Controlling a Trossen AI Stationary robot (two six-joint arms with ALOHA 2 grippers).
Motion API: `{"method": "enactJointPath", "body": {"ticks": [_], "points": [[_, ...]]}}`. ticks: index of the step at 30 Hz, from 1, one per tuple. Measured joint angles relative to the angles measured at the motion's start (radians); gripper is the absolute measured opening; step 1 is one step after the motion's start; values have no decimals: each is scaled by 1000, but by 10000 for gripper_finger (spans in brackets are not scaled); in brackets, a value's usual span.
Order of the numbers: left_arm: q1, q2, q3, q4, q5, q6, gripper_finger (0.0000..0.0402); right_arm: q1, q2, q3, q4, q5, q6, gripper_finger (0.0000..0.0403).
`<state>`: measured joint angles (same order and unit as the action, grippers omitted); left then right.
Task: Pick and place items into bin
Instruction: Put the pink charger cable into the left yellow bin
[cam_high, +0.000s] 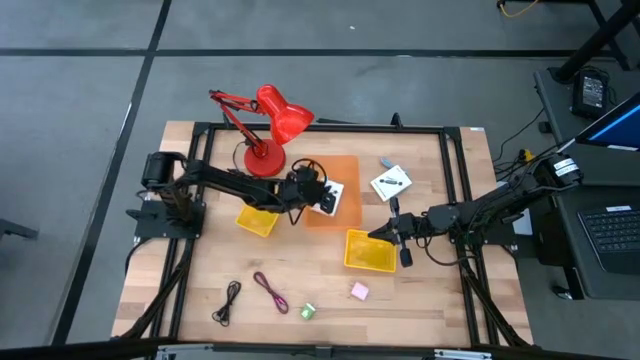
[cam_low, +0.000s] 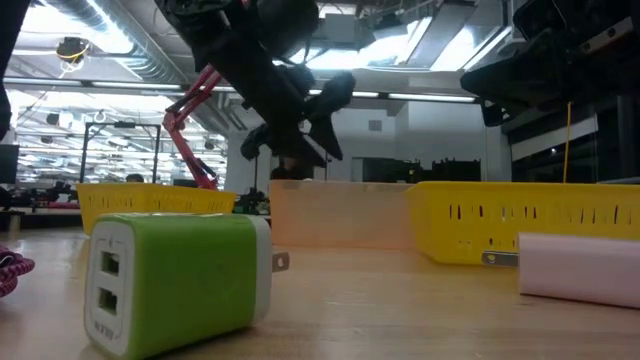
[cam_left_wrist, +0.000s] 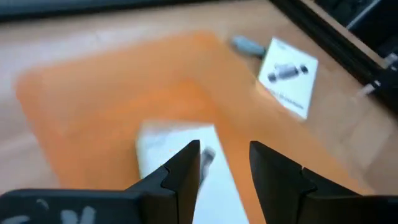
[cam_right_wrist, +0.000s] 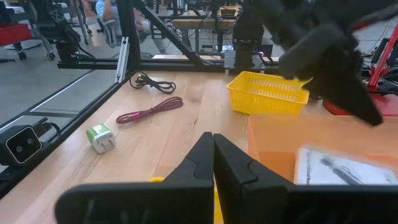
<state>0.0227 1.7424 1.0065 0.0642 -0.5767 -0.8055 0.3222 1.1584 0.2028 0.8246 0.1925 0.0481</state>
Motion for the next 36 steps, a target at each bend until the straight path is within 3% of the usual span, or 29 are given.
{"method": "enactJointPath", "body": {"ticks": [6,16,21,27,36], "points": [[-12,-84,0,21,-34,168,132,0,0,0,0,0,-1,0],[-128,-207,0,2,-33,600,124,0,0,0,-27,0,-3,0],[-181,-251,-2,-85,-27,661,116,0,0,0,-37,0,-3,0],[-257,-256,-60,-114,-4,629,101,-6,0,0,-38,0,-3,0],[-464,-269,-125,36,57,589,63,-6,0,0,-35,0,-66,0]]}}
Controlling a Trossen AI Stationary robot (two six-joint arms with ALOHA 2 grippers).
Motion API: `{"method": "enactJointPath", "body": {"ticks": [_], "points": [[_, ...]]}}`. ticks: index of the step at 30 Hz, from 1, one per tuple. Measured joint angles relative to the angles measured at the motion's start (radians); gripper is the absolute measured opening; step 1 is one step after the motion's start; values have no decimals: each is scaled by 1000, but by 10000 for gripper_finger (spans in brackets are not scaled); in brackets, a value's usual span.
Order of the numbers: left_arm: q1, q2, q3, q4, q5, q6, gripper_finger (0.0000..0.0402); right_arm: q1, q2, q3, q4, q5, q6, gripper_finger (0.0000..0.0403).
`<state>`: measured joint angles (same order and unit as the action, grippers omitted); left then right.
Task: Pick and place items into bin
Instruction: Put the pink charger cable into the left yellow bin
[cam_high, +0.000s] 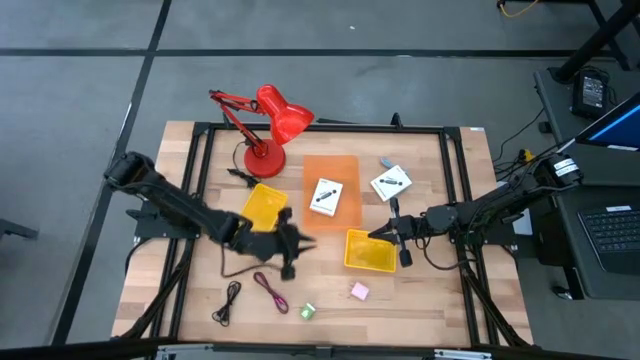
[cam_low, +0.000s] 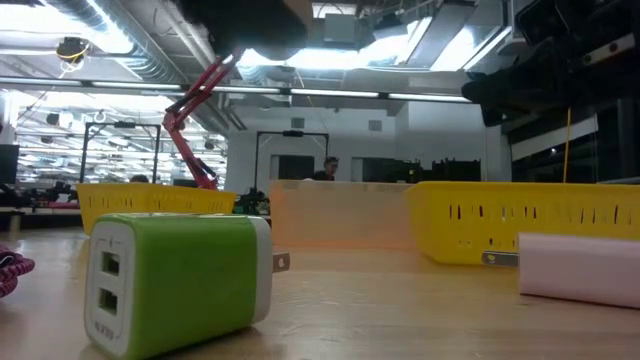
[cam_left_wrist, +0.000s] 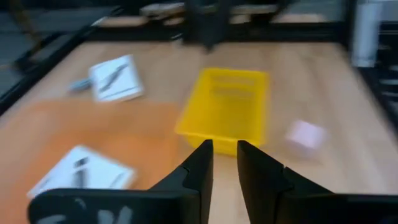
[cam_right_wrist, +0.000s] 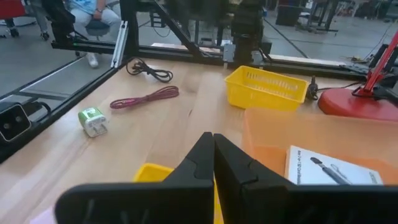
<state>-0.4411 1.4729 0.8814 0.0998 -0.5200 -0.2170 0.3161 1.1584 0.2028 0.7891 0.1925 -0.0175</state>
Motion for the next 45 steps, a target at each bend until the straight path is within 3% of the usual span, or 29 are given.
{"method": "enactJointPath", "body": {"ticks": [4,13,20,25,29,36,39,45], "points": [[-99,-3,0,-24,51,101,45,0,0,0,-15,-9,67,0],[-254,-6,0,-28,54,82,4,0,0,0,8,-10,94,0],[-283,-16,0,-37,123,94,2,1,0,0,15,-11,141,0],[-272,-39,4,-64,157,-17,1,1,0,0,15,-11,144,0],[-256,-32,80,-194,234,-99,1,1,0,0,15,-11,127,0],[-252,47,274,-544,265,-216,1,1,0,0,10,-11,117,0],[-252,96,335,-641,326,-241,1,1,0,1,5,-10,116,0],[-252,172,394,-741,336,-311,2,1,0,1,-3,-10,118,0]]}}
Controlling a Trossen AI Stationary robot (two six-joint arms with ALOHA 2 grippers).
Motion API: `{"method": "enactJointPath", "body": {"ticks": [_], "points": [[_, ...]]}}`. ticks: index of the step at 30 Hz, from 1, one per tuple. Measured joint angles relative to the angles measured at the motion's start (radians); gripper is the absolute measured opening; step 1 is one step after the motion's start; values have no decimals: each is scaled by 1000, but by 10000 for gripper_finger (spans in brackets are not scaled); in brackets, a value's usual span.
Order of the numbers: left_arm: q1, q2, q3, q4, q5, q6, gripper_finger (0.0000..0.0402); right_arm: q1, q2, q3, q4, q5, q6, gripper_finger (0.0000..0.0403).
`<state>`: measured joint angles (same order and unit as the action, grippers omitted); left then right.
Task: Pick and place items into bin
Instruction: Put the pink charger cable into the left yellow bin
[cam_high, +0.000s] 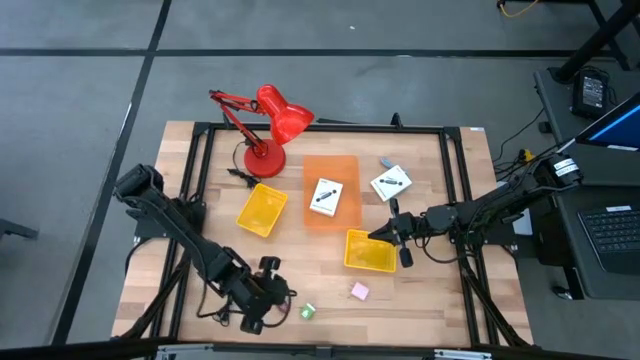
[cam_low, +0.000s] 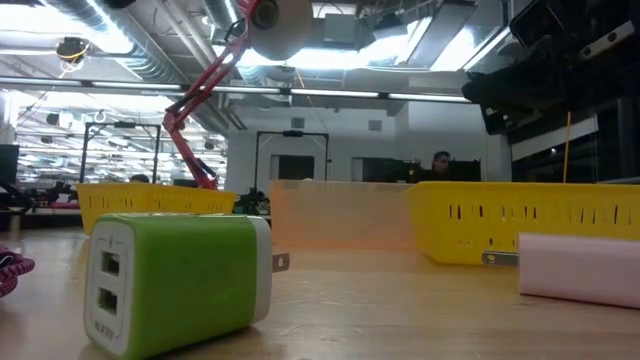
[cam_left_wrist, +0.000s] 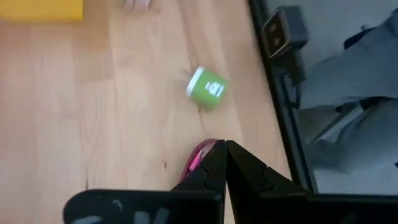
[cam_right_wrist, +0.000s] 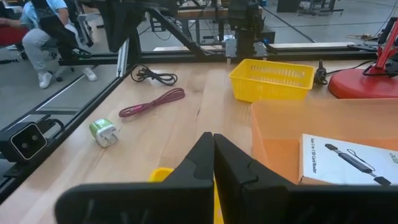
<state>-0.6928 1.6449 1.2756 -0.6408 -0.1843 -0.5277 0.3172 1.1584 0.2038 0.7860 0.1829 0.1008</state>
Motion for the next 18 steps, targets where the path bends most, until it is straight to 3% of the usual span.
{"method": "enactJointPath", "body": {"ticks": [8,18], "points": [[0,46,40,-219,31,-39,2,0,0,0,-12,1,-6,0],[0,45,0,-248,-13,-21,3,0,0,0,-14,1,-8,0]]}}
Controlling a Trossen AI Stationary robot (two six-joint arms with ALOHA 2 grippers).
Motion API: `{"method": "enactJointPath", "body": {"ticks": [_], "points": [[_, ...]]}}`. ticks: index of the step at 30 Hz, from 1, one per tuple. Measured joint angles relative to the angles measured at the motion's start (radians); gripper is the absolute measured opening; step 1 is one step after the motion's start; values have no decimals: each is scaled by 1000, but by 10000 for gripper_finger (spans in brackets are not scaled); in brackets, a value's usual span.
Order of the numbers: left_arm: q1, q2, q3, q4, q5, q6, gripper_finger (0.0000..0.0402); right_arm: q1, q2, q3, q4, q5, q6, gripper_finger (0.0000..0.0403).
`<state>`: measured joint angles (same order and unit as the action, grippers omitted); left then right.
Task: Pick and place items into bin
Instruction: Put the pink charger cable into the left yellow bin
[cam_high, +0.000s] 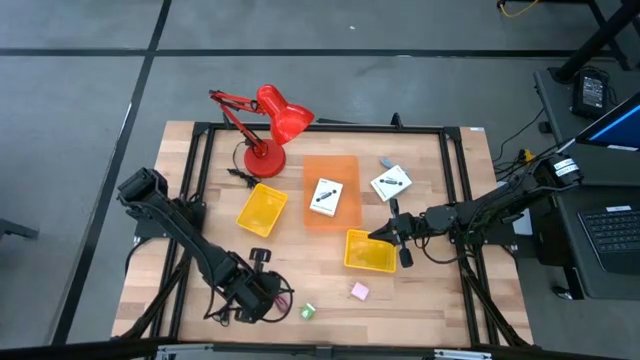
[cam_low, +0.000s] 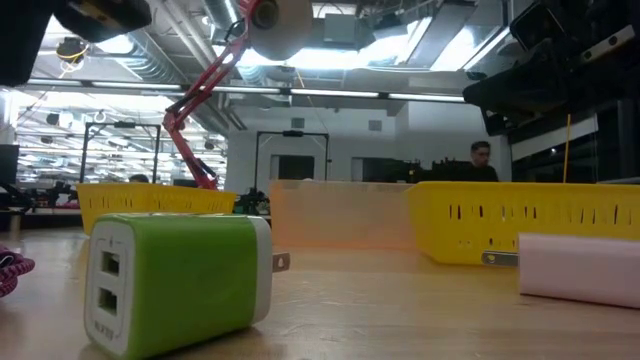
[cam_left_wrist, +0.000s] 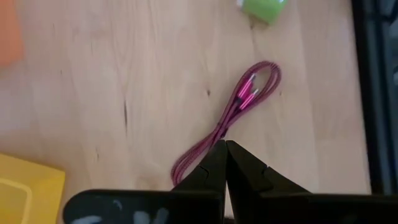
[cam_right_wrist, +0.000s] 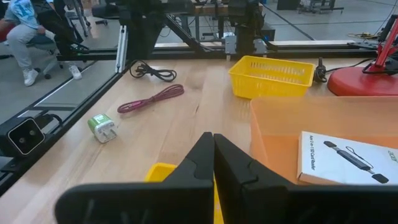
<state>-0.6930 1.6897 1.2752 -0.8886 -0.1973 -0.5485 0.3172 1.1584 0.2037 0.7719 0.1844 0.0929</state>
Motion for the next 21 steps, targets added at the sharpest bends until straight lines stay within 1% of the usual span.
{"method": "enactJointPath", "body": {"ticks": [4,15,18,21], "points": [[0,0,-18,-3,0,-14,18,0,0,0,0,0,0,0],[-6,4,-23,6,-46,-14,100,0,0,0,1,0,-38,0],[-8,35,-23,41,-47,7,113,0,0,0,1,0,-33,0],[-11,86,-23,82,-42,60,115,0,0,0,0,0,-33,0]]}}
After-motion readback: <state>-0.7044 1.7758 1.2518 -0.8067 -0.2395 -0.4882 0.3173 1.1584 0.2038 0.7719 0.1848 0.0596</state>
